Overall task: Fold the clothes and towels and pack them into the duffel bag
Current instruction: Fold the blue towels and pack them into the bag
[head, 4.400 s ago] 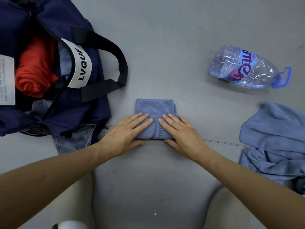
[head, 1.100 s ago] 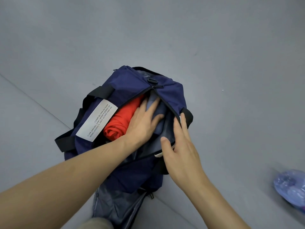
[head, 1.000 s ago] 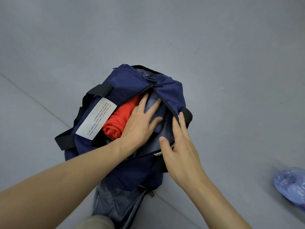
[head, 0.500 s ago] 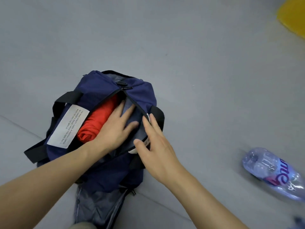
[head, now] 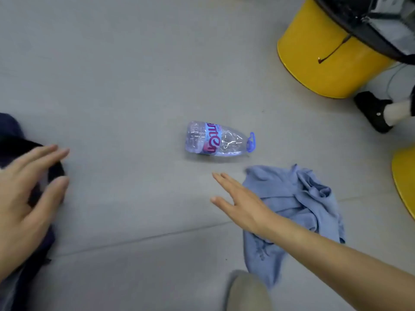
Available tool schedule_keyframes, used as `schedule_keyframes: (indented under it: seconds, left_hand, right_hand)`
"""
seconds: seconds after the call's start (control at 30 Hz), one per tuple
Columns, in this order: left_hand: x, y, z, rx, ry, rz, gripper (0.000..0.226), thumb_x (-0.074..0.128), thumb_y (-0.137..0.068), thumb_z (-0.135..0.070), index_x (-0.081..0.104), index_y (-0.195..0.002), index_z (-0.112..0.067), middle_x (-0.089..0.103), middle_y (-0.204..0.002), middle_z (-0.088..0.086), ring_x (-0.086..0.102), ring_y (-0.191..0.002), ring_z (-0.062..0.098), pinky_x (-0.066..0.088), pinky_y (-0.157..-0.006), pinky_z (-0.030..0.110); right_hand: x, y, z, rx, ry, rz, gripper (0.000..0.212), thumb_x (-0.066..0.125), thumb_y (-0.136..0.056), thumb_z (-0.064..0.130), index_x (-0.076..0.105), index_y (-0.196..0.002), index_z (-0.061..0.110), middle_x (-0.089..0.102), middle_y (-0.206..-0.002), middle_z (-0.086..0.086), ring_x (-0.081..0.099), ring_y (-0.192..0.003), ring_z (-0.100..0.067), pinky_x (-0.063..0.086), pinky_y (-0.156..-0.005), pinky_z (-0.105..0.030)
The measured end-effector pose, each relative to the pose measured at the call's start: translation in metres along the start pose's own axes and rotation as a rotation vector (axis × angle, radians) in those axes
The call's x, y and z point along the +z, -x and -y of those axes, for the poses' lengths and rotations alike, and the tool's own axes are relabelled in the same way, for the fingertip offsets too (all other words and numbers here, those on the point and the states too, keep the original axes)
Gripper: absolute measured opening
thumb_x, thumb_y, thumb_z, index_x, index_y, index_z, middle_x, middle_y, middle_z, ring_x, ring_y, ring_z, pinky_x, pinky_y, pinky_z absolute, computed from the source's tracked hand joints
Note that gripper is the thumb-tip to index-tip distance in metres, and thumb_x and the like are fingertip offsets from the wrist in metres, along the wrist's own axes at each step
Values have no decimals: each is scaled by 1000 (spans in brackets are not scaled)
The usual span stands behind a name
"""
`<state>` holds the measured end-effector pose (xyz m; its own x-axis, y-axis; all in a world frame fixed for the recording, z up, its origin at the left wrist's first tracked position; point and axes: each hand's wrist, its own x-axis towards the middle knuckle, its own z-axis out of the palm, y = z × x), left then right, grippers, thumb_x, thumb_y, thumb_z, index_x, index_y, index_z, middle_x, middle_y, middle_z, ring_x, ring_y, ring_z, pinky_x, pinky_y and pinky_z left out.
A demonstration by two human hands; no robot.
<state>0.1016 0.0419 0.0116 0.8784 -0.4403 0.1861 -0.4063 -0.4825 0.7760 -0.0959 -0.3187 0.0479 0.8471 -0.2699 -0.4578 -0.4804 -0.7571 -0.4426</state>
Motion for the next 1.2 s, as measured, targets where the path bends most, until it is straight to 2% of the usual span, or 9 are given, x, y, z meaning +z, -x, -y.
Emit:
schedule_keyframes:
  seconds: [0.2, 0.33, 0.4, 0.5, 0.6, 0.73, 0.9, 1.1, 1.2]
  left_hand:
    - [103, -4, -114, 243, -162, 561, 63, 33, -94, -69, 29, -153, -47, 43, -147, -23, 38, -133, -4, 20, -109, 6]
    - [170, -21, -151, 336, -215, 771, 65, 23, -90, -75, 16, -152, -57, 37, -148, -29, 35, -134, -5, 22, -106, 8]
    - [209, -32, -168, 340, -230, 780, 69, 22, -89, -73, 21, -154, -50, 45, -149, -18, 43, -133, 8, 31, -104, 19]
    - [253, -37, -185, 262, -292, 765, 61, 38, -100, -57, 23, -156, -39, 47, -149, -7, 47, -131, 19, 34, -102, 26]
    - [276, -16, -199, 195, -270, 757, 57, 45, -104, -41, 27, -157, -34, 52, -144, -1, 50, -130, 22, 35, -104, 29]
    - [278, 8, -201, 215, -270, 789, 53, 45, -104, -38, 32, -155, -32, 55, -139, -2, 53, -126, 21, 38, -103, 30]
    - [240, 12, -193, 210, -276, 727, 55, 52, -99, -39, 39, -152, -31, 58, -134, -3, 59, -118, 21, 43, -98, 31]
    - [161, -1, -212, 106, -215, 571, 61, 69, -90, -43, 46, -146, -36, 55, -136, -16, 55, -117, 5, 42, -98, 21]
    - [119, -8, -235, 132, -190, 452, 27, 64, -94, -35, 65, -122, -35, 63, -115, -17, 55, -99, 2, 46, -89, 26]
  right_hand:
    - [19, 44, -118, 192, 17, -159, 66, 44, -99, 56, 10, -155, 48, 2, -167, 8, 13, -153, -14, 32, -116, -41]
    - [29, 44, -157, 254, 43, -271, 63, 49, -102, 43, 19, -157, 39, 5, -168, -2, 41, -136, -31, 45, -103, -40]
    - [29, 36, -173, 314, 99, -266, 66, 50, -103, 33, 14, -157, 39, 2, -167, -3, 58, -108, -33, 53, -79, -39]
    - [20, 16, -185, 362, 183, -206, 67, 45, -104, 24, 7, -159, 38, 5, -166, -7, 55, -78, -30, 39, -50, -32]
    - [5, 1, -190, 370, 252, -226, 56, 43, -104, 21, 23, -156, 29, 31, -145, -13, 55, -92, -35, 39, -62, -37]
    - [-6, -10, -187, 359, 181, -319, 22, 45, -102, 22, 61, -118, 21, 45, -109, -8, 53, -85, -34, 42, -64, -38]
    - [-20, 14, -150, 79, -235, -549, 16, 48, -100, 21, 55, -90, 31, 54, -78, 17, 49, -67, -5, 33, -61, -27]
    - [-70, 48, -60, -81, -378, -418, 12, 51, -95, 17, 57, -92, 27, 58, -67, 26, 52, -62, 0, 39, -61, -26]
    - [-96, 58, -18, -153, -360, -369, 14, 52, -96, 15, 58, -91, 28, 56, -66, 29, 52, -62, 3, 33, -58, -18]
